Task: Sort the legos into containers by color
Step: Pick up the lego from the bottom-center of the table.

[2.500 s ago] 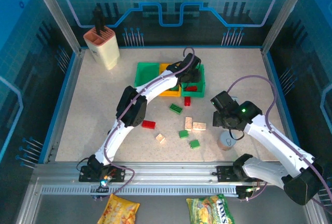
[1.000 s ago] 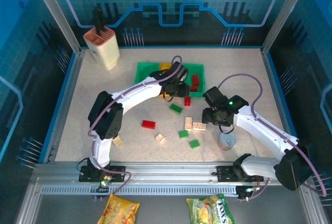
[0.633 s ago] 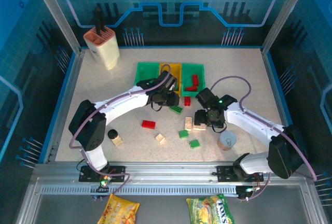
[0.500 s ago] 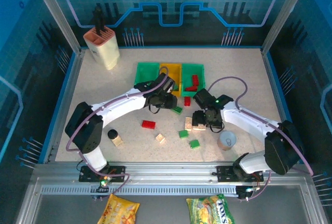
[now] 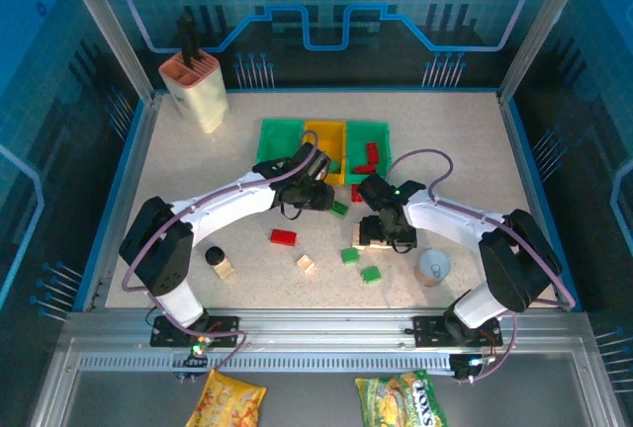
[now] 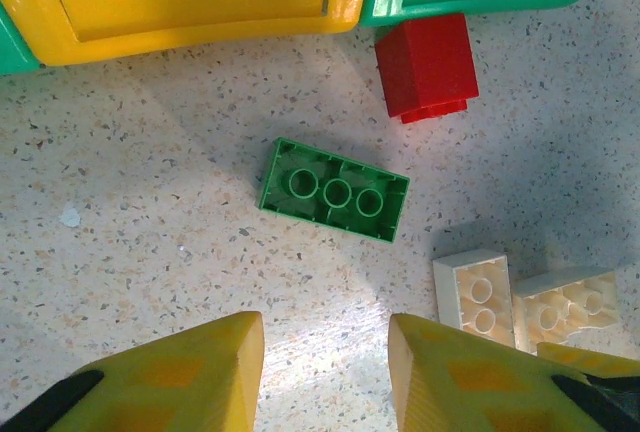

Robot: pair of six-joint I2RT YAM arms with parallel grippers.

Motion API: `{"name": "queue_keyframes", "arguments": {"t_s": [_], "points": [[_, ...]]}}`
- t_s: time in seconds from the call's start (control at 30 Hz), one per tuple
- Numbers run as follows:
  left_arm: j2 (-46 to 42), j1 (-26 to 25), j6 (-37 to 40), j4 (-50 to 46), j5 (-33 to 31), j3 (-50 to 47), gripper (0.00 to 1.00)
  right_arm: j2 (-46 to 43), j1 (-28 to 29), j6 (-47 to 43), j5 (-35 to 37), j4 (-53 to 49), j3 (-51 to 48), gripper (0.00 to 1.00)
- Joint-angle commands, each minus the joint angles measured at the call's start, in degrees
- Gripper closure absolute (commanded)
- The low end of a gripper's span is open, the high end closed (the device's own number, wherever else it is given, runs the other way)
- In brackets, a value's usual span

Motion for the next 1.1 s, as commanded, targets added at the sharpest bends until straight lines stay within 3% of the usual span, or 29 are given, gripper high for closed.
{"name": "queue_keyframes", "arguments": {"t_s": [0.0, 0.87, 1.07], "points": [[-1.7, 0.0, -0.3, 0.8, -0.4, -0.6, 0.61, 1.0, 0.9, 1.0, 0.6, -0.3, 1.6, 0.11], [-1.4, 0.0, 0.4, -1.0, -0.9, 0.2, 0.61, 5.1, 0.8, 1.8, 1.7, 2.1, 1.4, 0.17], [-1.8, 0.0, 0.3, -1.1, -1.4, -0.2, 0.61, 5.3, 0.8, 1.9, 2.2, 2.3, 1.3, 0.22]]}}
